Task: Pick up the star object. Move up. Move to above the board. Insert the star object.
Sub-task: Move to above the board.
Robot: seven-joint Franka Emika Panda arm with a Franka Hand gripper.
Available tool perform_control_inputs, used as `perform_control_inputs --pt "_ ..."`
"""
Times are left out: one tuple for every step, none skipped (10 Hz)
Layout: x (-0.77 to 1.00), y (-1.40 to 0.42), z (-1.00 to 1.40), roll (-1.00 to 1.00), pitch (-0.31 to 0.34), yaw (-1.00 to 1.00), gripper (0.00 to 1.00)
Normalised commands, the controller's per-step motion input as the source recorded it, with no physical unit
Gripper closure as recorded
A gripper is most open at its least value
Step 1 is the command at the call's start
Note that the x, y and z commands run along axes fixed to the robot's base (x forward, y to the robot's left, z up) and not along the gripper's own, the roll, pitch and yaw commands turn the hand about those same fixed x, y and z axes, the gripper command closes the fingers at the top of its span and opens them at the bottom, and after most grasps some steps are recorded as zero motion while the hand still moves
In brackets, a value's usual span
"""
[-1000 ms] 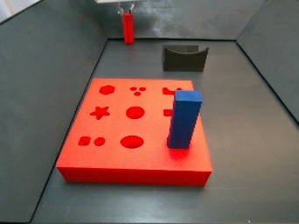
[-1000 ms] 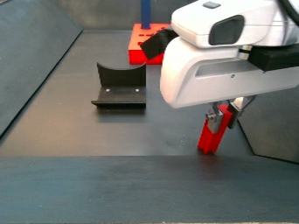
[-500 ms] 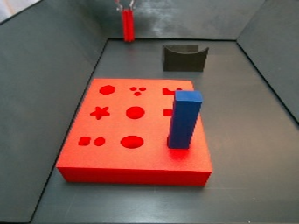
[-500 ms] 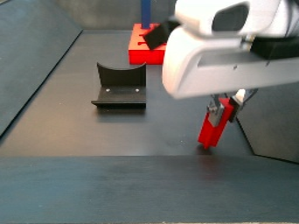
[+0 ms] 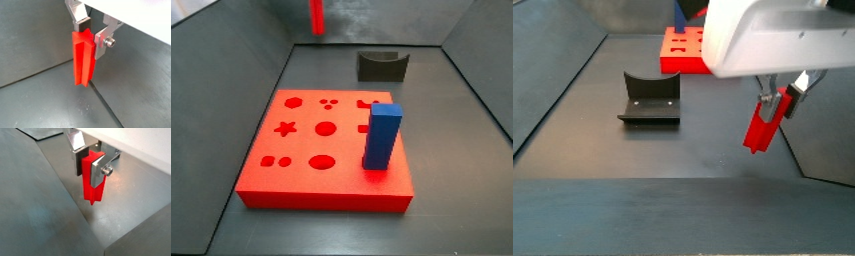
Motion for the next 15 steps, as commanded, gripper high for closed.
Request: perform_control_inputs --pt "-0.11 0.2 1.0 -0.08 -0.381 0.19 1.0" --pt "-0.12 0.18 1.0 -0.09 -0.339 0.15 1.0" --pt "-0.11 0.15 1.0 -0.08 -0.231 0.08 1.0" --pt "-0.11 0.14 1.0 -0.07 -0.135 0.03 1.0" --pt "-0.1 0.13 1.0 -0.05 -0.053 0.0 1.0" --pt "-0.09 0.11 1.0 -0.03 0.003 -0.02 1.0" --pt "-0.07 0.08 0.89 -0.01 0.051 -0.02 1.0" --pt "-0.04 0.05 0.74 0.0 0.077 -0.01 1.0" --pt "-0.02 0.04 0.6 0.01 0.094 0.0 1.0" --pt "-0.02 0.02 0.41 0.03 0.107 0.01 1.0" --pt "-0.02 0.01 0.27 0.04 0.105 0.02 1.0" --pt "0.2 -1.0 0.15 0.0 0.622 -1.0 1.0" --pt "0.2 -1.0 0.14 0.02 0.629 -1.0 1.0" --pt "0.2 -1.0 0.14 0.05 0.669 -1.0 1.0" --pt "0.2 -1.0 0.15 0.0 0.515 -0.71 1.0"
